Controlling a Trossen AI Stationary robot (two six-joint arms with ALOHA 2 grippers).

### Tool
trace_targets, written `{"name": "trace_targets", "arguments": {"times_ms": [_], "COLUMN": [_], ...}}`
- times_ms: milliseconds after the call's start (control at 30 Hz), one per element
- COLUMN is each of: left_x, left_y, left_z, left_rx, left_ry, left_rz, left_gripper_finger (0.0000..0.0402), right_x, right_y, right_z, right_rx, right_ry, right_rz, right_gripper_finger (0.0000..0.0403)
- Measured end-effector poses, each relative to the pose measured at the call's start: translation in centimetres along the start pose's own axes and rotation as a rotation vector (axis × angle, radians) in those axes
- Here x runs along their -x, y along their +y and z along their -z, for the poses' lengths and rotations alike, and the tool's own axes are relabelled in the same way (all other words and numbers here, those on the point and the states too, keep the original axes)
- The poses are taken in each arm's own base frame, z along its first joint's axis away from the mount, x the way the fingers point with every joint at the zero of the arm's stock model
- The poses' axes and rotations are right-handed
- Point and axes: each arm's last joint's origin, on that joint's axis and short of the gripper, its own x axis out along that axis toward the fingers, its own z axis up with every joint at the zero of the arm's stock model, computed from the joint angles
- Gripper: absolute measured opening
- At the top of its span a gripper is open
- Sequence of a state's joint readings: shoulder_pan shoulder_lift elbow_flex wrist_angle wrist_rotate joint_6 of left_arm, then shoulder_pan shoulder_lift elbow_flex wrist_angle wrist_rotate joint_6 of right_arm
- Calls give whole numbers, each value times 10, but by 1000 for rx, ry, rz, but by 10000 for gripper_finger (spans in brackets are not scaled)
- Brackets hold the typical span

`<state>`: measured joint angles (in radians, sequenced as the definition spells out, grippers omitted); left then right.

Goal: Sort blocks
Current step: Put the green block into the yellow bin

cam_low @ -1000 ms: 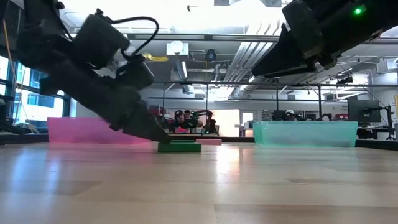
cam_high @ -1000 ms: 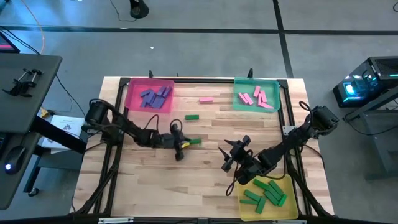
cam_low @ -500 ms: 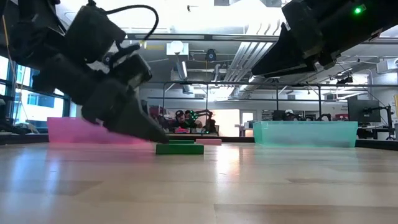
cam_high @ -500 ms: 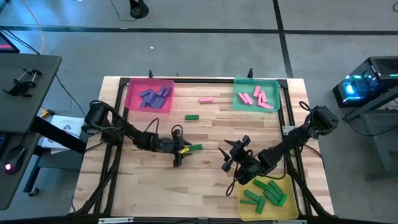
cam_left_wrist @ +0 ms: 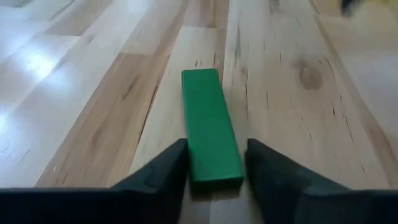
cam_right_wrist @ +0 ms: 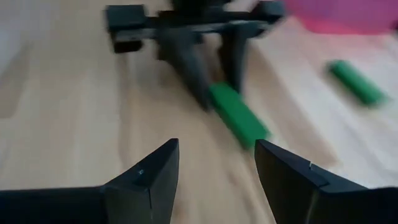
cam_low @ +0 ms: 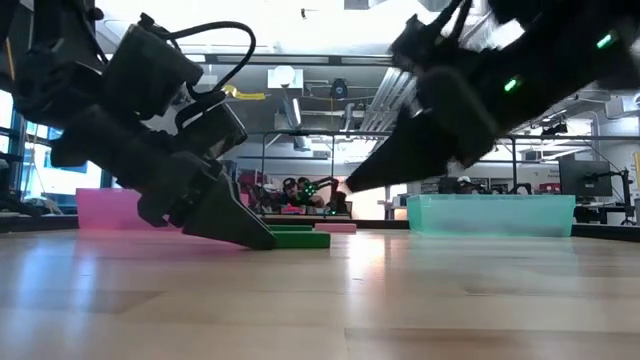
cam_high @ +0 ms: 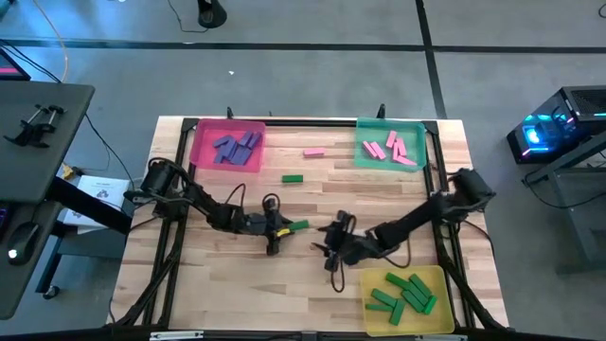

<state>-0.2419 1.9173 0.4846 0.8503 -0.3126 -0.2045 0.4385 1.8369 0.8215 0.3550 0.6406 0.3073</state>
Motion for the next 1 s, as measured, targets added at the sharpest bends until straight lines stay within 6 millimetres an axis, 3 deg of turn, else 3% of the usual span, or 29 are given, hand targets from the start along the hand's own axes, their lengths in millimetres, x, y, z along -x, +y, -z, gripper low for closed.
{"name": "trace_targets", "arguments": {"times_ms": [133, 167, 600, 1000], "left_x": [-1, -1, -1, -1], "left_y": [-6, -8, -41, -46], "left_z": [-3, -4, -18, -24], "left_rx": [-6, -11, -95, -110], "left_ry": [0, -4, -62, -86], "left_rz": [26, 33, 117, 125], "left_gripper_finger": [77, 74, 74, 74], "right_x": [-25, -29, -34, -34], "right_y": [0, 0, -1, -2], "right_z": [4, 5, 5, 11], "right_rx": [-7, -9, 8, 5], "right_ry": [-66, -82, -82, -25], "right_rz": [-126, -146, -238, -229], "right_gripper_finger": [195, 195, 195, 186]}}
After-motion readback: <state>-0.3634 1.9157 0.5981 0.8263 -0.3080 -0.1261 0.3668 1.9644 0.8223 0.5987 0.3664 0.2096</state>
